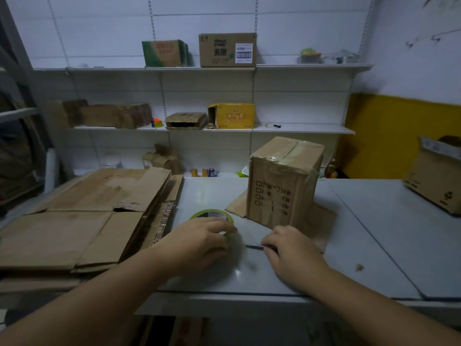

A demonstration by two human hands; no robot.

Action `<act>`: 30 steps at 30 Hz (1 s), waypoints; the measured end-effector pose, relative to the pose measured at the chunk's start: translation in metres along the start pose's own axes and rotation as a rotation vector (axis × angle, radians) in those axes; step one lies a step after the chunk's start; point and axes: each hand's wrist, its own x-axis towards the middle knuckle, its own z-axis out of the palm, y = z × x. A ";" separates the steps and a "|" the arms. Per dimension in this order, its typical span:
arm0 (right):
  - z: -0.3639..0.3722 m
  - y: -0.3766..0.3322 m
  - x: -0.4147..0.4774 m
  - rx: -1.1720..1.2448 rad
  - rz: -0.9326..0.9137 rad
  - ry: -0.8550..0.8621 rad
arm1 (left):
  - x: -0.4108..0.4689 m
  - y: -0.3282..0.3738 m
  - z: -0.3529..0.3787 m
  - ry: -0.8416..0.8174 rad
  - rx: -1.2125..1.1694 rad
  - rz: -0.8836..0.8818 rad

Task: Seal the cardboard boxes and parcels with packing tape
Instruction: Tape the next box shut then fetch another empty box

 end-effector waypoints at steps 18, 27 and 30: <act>0.000 -0.026 0.003 0.314 0.053 0.009 | -0.004 0.003 0.003 0.060 -0.192 -0.201; -0.005 -0.030 -0.012 0.062 0.100 -0.002 | 0.008 0.013 0.000 -0.044 -0.240 -0.351; -0.013 -0.027 -0.020 0.013 0.139 -0.003 | 0.011 0.019 0.003 -0.057 -0.096 -0.317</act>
